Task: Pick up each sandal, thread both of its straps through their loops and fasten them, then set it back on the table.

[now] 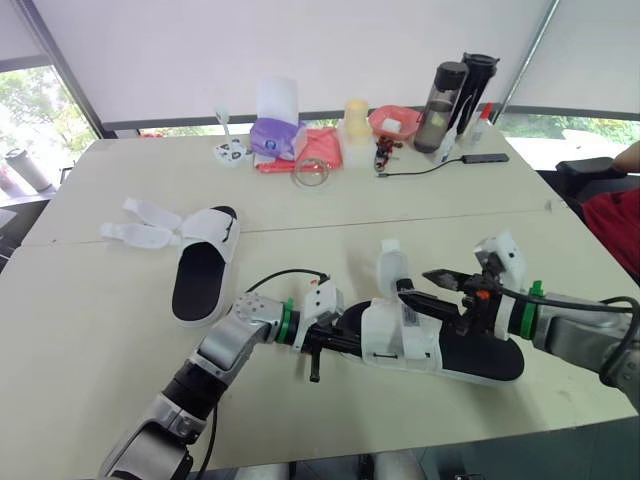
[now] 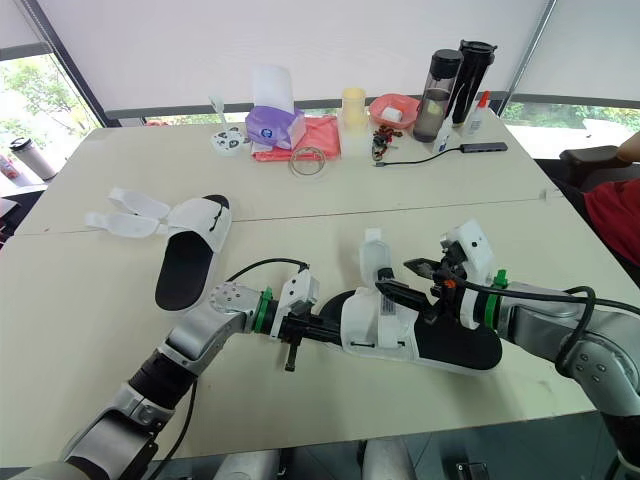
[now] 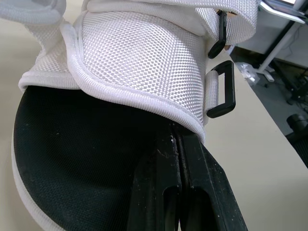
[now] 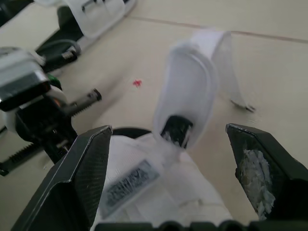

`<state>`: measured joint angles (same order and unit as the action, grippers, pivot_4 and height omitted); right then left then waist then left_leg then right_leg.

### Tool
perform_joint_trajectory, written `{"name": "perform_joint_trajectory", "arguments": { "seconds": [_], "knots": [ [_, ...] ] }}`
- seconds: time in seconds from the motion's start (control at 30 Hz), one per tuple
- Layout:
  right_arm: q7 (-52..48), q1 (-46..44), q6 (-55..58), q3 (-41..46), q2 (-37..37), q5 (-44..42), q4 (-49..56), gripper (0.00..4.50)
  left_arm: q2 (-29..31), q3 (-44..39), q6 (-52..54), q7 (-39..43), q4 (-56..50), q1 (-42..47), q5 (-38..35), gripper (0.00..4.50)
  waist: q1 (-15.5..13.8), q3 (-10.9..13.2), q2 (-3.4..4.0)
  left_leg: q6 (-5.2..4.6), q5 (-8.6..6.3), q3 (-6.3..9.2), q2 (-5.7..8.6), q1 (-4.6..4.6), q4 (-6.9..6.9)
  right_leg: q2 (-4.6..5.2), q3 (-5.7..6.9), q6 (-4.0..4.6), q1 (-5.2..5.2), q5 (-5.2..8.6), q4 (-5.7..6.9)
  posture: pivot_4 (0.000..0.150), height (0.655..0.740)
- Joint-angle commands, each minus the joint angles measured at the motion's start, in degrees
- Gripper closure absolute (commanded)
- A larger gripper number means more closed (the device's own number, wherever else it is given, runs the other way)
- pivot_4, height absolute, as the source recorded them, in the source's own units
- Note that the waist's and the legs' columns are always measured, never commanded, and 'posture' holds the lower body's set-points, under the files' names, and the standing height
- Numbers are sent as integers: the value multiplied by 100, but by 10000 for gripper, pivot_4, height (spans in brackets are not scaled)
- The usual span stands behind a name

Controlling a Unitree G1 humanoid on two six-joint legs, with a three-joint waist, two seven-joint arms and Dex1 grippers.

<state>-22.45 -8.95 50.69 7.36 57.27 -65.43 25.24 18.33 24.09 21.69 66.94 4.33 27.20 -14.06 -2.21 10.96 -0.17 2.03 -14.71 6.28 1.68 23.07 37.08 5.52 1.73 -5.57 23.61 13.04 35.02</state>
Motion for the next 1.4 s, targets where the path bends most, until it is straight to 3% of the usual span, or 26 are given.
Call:
{"name": "perform_joint_trajectory", "arguments": {
  "seconds": [0.03, 0.17, 0.47, 0.73, 0.9, 0.97, 1.2, 1.4],
  "knots": [
    [-232, -204, 265, 79, -48, -29, -116, 4522, 11, 49, -6, -191, 72, -50, 185, 45000, 1, 0, 0, 0, 0, 0, 0, 0, 0, 0, 0, 0, 0, 0, 0, 1500, 7400],
    [-394, -399, 455, 87, -205, 8, -251, 4522, 3, 43, 5, -240, 38, -77, 174, 45000, 3, 0, 0, 0, 0, 0, 0, -1, 1, 0, 0, -12, 0, 7, 1, 1500, 7400],
    [-533, -783, 913, 9, -598, 129, -462, 44805, -20, 5, -15, -317, 50, -85, 173, 45000, -2, 0, 1, 0, 0, 3, 4, 0, 3, 0, 0, -8, -1, 3, 2, 1500, 7400],
    [-613, -711, 1083, 510, -739, -58, -407, 44805, -20, -2, -79, -363, 95, -91, 184, 45000, 1, 0, 0, 0, 0, 4, 5, 0, 3, -1, 0, -4, -2, -1, 4, 1500, 7400],
    [-447, -676, 937, 1726, -1153, -1421, -507, 44805, -6, -2, -108, -378, 100, -111, 183, 45000, -3, 0, 0, -1, 1, 5, 5, 0, 4, -1, 0, -4, -2, -3, 7, 1500, 7400],
    [-378, -540, 930, 1900, -1188, -1590, -411, 44805, 0, 6, -116, -373, 99, -116, 181, 45000, -2, 0, -2, -1, 1, 5, 5, -1, 4, -1, 0, -5, -4, -3, 7, 1500, 7400],
    [89, -103, 634, 2028, -1512, -1525, -410, 44805, -3, 39, -153, -371, 137, -86, 182, 45000, 8, -2, 2, -1, 1, 5, 4, -6, 3, -2, 0, -5, -5, -3, 10, 1500, 7400],
    [508, -149, 530, 1618, -1789, -1033, -621, 44805, -4, 54, -163, -374, 134, -83, 187, 45000, 11, -2, 3, -1, 1, 4, 4, -7, 3, -2, -1, -5, -5, -3, 11, 1500, 7400]
  ]
}}
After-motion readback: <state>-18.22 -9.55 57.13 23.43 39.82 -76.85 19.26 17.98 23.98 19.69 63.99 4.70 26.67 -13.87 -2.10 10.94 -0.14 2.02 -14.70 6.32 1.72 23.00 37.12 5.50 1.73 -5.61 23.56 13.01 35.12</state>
